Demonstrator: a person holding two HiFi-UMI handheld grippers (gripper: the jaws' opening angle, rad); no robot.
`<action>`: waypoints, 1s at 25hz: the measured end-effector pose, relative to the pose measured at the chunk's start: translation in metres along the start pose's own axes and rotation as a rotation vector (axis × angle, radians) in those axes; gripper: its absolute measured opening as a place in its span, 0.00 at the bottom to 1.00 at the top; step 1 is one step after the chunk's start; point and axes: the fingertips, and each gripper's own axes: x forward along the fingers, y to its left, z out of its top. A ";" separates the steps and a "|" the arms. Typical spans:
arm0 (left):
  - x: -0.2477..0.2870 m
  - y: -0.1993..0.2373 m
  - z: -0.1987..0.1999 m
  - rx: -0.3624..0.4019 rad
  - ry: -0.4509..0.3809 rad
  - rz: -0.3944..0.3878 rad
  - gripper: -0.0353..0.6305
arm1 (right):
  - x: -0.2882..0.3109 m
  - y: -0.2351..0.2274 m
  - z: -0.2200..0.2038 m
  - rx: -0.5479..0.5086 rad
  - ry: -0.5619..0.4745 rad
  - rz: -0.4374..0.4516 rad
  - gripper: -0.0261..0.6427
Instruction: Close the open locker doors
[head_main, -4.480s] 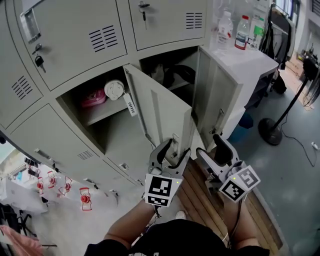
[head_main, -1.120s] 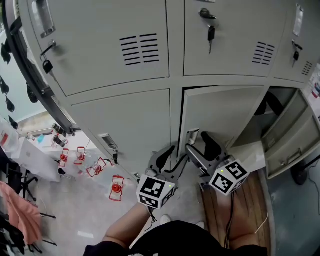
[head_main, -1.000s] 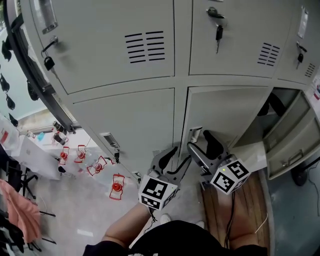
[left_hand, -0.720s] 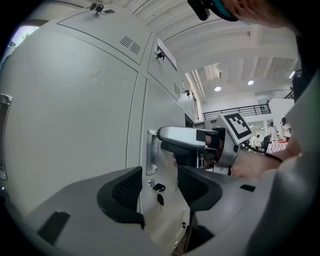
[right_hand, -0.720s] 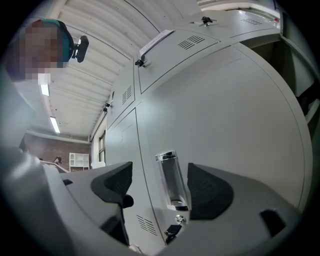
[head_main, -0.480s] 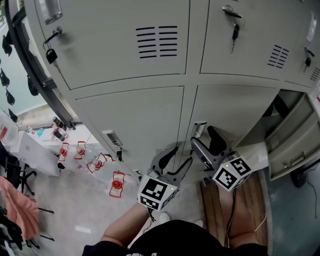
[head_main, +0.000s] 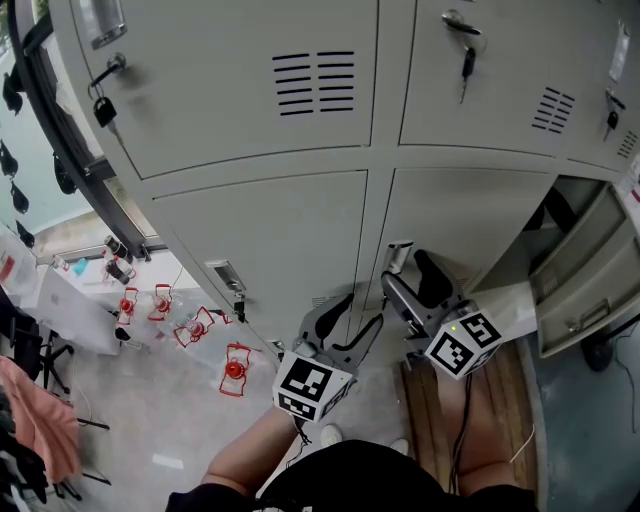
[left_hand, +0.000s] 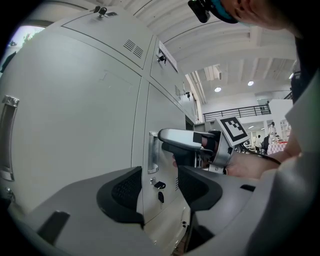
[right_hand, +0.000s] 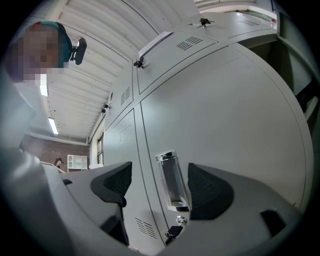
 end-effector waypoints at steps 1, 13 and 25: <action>-0.001 0.000 0.000 -0.001 0.000 0.002 0.40 | 0.000 0.000 0.000 0.000 -0.001 -0.001 0.56; -0.009 -0.017 0.020 -0.006 -0.036 -0.046 0.45 | -0.017 0.004 0.005 -0.008 -0.007 -0.025 0.60; 0.041 -0.142 0.052 -0.017 -0.093 -0.413 0.51 | -0.165 -0.031 0.073 -0.127 -0.113 -0.323 0.60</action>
